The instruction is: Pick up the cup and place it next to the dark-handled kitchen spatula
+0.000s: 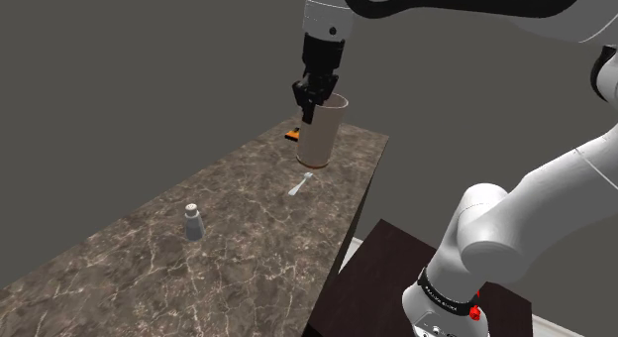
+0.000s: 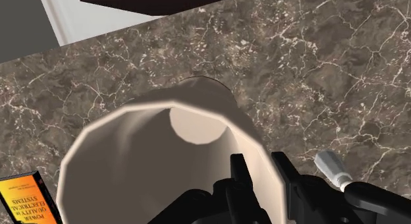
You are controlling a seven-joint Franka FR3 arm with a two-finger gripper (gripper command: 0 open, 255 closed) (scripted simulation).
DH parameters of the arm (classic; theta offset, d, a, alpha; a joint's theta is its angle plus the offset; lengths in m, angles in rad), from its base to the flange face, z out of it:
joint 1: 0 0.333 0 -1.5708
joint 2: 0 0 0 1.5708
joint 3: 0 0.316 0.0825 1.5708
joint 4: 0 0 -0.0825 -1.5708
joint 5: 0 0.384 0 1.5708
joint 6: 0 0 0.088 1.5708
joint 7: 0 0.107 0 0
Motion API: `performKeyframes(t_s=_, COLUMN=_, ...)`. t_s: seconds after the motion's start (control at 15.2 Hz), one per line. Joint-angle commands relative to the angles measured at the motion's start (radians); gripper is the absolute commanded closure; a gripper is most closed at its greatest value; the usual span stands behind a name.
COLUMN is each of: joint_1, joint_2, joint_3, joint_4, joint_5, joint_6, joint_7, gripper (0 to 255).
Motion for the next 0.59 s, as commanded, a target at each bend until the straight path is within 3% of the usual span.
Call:
performKeyframes(t_s=0.0, joint_1=0.016, joint_2=-0.002, joint_3=0.038, joint_4=0.006, joint_5=0.014, joint_6=-0.010, joint_7=0.051, gripper=255)
performKeyframes(t_s=0.53, joint_1=0.071, joint_2=0.039, joint_3=0.193, joint_4=0.066, joint_5=0.058, joint_6=-0.033, joint_7=0.251, gripper=255)
